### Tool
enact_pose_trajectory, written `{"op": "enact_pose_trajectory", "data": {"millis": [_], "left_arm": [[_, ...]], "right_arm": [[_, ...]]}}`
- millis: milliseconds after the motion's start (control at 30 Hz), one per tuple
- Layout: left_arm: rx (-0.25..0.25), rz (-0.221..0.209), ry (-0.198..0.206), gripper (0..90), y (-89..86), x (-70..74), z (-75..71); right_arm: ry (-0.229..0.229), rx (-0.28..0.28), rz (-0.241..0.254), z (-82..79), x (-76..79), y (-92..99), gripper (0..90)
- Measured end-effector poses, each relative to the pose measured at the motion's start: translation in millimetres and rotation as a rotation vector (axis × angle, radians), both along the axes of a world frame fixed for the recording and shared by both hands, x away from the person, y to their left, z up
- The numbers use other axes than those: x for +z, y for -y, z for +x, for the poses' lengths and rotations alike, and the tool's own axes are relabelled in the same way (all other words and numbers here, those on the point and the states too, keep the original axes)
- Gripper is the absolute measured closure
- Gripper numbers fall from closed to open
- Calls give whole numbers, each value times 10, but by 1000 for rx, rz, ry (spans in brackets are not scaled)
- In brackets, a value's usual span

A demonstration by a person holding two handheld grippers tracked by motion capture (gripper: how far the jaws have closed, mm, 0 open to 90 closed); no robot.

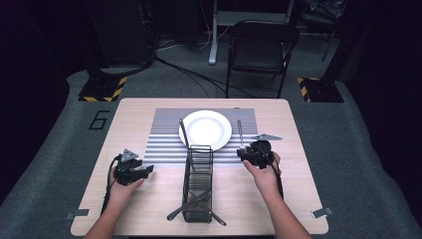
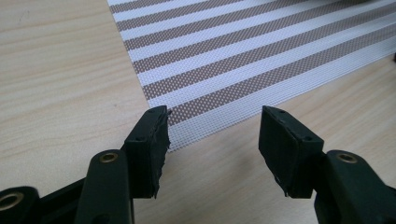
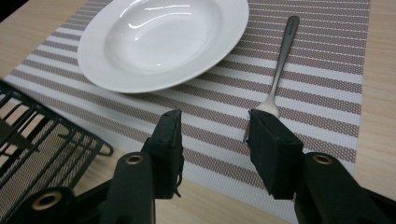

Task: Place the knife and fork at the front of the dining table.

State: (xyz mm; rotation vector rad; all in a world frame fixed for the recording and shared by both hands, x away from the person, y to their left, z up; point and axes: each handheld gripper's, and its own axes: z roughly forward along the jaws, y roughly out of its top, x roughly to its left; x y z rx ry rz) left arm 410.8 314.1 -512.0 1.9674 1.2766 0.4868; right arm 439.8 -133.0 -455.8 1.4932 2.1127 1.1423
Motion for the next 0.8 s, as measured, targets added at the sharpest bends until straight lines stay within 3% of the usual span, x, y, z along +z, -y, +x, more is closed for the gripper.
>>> {"op": "enact_pose_trajectory", "data": {"millis": [333,433,533,667,800], "left_arm": [[-30,-23,17,481,80,159,-85],[-46,-30,18,494,123,214,-98],[-63,-41,17,510,185,274,-106],[-90,-54,25,514,250,349,-111],[-109,-80,32,515,290,435,-106]], "right_arm": [[-15,-5,-20,-328,-16,121,521],[0,-4,-43,-360,-44,144,521],[6,-7,-27,-375,-103,176,514],[17,19,-76,-378,-210,188,504],[22,9,-70,-386,-247,217,505]]}}
